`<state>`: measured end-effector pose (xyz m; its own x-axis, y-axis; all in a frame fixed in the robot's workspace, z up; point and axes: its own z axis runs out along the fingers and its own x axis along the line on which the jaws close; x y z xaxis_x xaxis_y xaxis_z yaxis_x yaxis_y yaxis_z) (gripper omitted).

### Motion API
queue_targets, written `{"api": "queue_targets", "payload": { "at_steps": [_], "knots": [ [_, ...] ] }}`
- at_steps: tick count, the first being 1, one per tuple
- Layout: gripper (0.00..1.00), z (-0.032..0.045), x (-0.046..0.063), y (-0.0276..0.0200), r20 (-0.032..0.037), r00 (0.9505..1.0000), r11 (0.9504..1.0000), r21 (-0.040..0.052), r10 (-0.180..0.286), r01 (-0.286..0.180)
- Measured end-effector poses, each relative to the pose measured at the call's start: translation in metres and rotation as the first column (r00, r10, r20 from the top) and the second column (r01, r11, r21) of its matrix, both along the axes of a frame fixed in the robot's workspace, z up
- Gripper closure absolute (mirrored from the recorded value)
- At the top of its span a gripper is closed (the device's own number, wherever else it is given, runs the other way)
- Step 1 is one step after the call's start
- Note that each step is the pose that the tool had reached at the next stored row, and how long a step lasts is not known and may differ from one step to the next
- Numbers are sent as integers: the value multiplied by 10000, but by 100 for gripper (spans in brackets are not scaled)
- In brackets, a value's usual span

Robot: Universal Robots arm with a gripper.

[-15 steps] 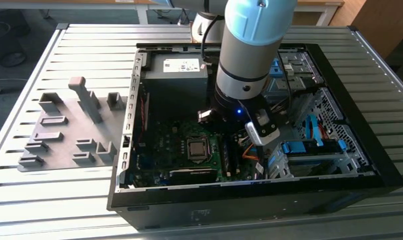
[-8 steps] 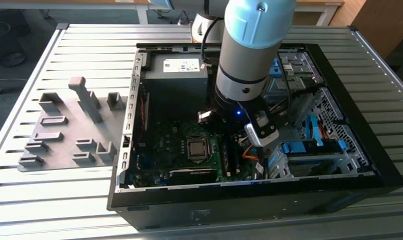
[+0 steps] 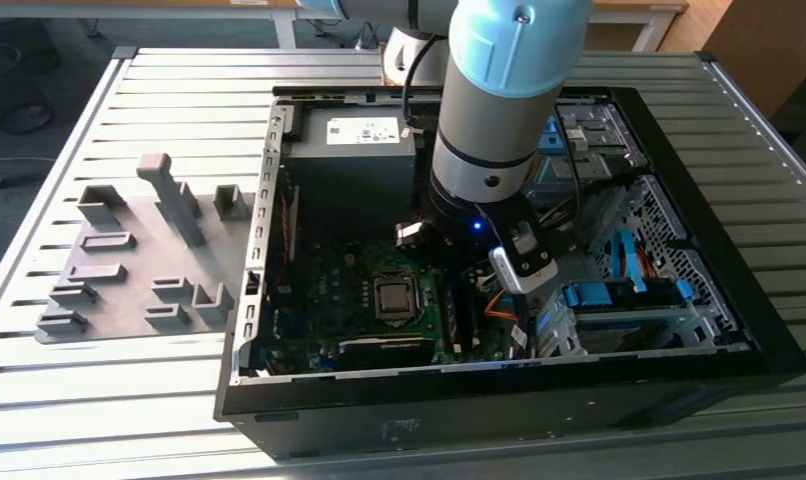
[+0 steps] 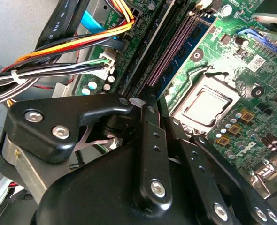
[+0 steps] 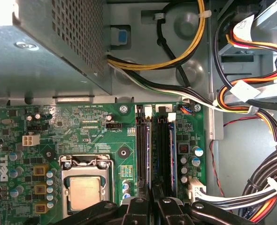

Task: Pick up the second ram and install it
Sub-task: 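Insert the second ram into the second slot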

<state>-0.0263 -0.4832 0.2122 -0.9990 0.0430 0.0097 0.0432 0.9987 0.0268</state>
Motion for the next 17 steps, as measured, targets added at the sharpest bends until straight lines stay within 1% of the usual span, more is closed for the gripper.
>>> {"api": "queue_targets", "payload": {
  "at_steps": [8, 9, 11, 17],
  "knots": [
    [86, 4, 2, 5, -1, 10000, 10000, -18, 2, -2],
    [86, 4, 2, 9, -1, 10000, 10000, -45, 0, 0],
    [86, 5, 2, 14, -1, 10000, 9999, -134, 1, -1],
    [86, 5, 7, 17, -1, 10000, 9999, -149, 6, -6]
  ]
}}
